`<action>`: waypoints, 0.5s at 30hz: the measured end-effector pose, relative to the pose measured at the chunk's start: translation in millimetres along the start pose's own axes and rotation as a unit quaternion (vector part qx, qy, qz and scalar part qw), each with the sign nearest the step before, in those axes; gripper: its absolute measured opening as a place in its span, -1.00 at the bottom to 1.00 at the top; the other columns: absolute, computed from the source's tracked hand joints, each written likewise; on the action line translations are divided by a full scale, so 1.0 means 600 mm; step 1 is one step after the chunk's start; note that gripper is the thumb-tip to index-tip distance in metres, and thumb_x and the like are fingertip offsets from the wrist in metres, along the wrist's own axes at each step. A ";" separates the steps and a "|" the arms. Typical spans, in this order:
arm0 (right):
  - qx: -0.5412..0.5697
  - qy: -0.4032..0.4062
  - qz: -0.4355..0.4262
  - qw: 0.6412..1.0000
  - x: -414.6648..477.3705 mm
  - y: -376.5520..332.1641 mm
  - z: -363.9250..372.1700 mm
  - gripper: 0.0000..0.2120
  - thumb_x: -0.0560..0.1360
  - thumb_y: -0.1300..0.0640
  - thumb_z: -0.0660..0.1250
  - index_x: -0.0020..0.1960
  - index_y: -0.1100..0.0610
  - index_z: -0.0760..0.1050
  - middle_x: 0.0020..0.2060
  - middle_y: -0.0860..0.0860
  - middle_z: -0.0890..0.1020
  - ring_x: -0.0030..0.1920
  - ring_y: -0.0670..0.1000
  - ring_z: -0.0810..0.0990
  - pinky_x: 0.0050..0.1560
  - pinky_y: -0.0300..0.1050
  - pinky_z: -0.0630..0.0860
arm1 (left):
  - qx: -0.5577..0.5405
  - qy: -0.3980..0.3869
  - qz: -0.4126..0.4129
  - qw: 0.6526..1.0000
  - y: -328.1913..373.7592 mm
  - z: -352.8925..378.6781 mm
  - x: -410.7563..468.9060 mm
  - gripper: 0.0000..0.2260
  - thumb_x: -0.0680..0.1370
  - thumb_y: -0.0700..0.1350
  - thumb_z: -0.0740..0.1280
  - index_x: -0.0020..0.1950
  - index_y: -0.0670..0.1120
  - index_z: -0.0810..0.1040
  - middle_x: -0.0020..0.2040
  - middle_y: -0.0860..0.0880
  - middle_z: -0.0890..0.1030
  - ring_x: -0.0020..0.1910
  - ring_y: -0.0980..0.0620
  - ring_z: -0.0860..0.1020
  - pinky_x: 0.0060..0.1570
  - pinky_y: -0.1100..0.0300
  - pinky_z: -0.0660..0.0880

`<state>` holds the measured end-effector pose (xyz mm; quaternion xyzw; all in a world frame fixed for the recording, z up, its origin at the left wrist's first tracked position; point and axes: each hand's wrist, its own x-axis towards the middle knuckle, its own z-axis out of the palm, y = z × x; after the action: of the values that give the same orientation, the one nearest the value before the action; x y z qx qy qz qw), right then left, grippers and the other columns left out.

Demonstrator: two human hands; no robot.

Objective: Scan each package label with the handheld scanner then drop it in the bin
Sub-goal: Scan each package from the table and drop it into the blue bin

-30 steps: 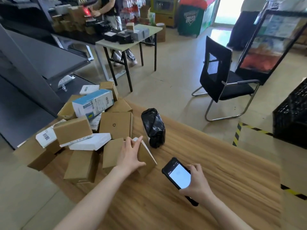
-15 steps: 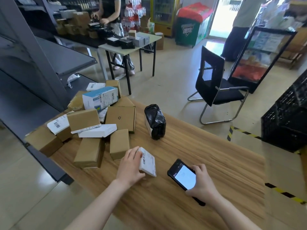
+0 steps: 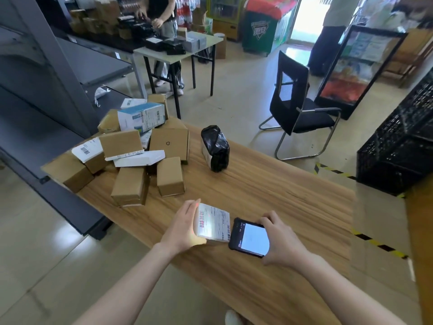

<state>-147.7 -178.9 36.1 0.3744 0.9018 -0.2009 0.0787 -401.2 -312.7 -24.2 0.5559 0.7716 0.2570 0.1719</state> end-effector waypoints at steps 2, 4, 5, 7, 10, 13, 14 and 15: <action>-0.007 0.001 -0.002 1.000 -0.017 0.001 -0.003 -0.12 0.06 -0.04 0.54 0.32 0.06 0.31 0.18 -0.09 0.27 0.01 0.11 0.49 -0.10 -0.13 0.41 | 0.015 0.003 0.008 1.000 0.009 0.003 -0.016 0.00 0.19 0.06 0.60 0.51 -0.13 0.19 0.37 0.00 0.30 0.33 0.05 0.35 0.36 0.18 0.31; -0.009 0.006 -0.003 1.000 -0.033 0.006 -0.007 -0.12 0.07 -0.04 0.56 0.32 0.05 0.31 0.18 -0.08 0.27 -0.01 0.09 0.48 -0.10 -0.13 0.41 | 0.029 0.008 0.022 0.999 0.020 0.004 -0.027 -0.03 0.22 0.10 0.58 0.50 -0.12 0.20 0.37 0.00 0.30 0.32 0.05 0.35 0.35 0.18 0.31; -0.010 0.007 -0.005 1.000 -0.040 0.009 -0.010 -0.11 0.07 -0.04 0.56 0.32 0.05 0.30 0.19 -0.08 0.28 -0.02 0.07 0.47 -0.11 -0.14 0.39 | 0.033 0.011 0.027 0.999 0.028 0.004 -0.030 -0.04 0.23 0.11 0.58 0.50 -0.12 0.20 0.37 -0.01 0.30 0.32 0.05 0.34 0.35 0.17 0.32; -0.016 0.013 -0.010 1.000 -0.055 0.020 -0.017 -0.13 0.08 -0.05 0.55 0.32 0.05 0.30 0.19 -0.09 0.28 -0.08 0.02 0.42 -0.12 -0.15 0.34 | 0.036 0.016 0.033 0.999 0.046 0.003 -0.035 -0.05 0.24 0.11 0.57 0.50 -0.12 0.20 0.38 -0.01 0.29 0.33 0.05 0.33 0.37 0.14 0.32; -0.021 0.029 -0.011 0.999 -0.084 0.045 -0.024 -0.19 0.09 -0.04 0.54 0.27 0.04 0.32 0.18 -0.09 0.29 -0.15 -0.02 0.33 -0.13 -0.16 0.29 | 0.045 0.022 0.041 0.998 0.080 0.003 -0.044 -0.07 0.26 0.07 0.56 0.50 -0.13 0.19 0.39 -0.01 0.28 0.35 0.04 0.32 0.37 0.13 0.32; 0.002 0.044 -0.002 0.999 -0.122 0.088 -0.027 -0.12 0.08 -0.05 0.53 0.34 0.04 0.29 0.19 -0.11 0.26 -0.10 -0.02 0.36 -0.10 -0.16 0.35 | 0.050 0.029 0.049 0.997 0.125 0.013 -0.048 -0.08 0.26 0.07 0.55 0.51 -0.10 0.19 0.38 0.00 0.28 0.31 0.04 0.34 0.33 0.15 0.34; 0.014 0.050 0.006 0.999 -0.137 0.106 -0.027 -0.08 0.07 -0.06 0.54 0.36 0.04 0.27 0.19 -0.11 0.25 -0.07 -0.01 0.40 -0.08 -0.15 0.40 | 0.051 0.029 0.050 0.997 0.144 0.019 -0.048 -0.08 0.26 0.07 0.54 0.51 -0.08 0.19 0.37 0.00 0.28 0.30 0.04 0.34 0.32 0.16 0.34; 0.031 0.058 0.018 0.998 -0.155 0.127 -0.026 -0.05 0.05 -0.08 0.54 0.37 0.04 0.26 0.19 -0.13 0.24 -0.04 0.01 0.43 -0.07 -0.14 0.45 | 0.050 0.027 0.052 0.997 0.165 0.029 -0.047 -0.09 0.25 0.07 0.53 0.51 -0.07 0.20 0.36 0.00 0.27 0.30 0.03 0.35 0.31 0.16 0.35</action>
<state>-28.0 -183.6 54.2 0.4035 0.8914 -0.2057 0.0179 -306.3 -311.2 19.2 0.5962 0.7578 0.2416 0.1089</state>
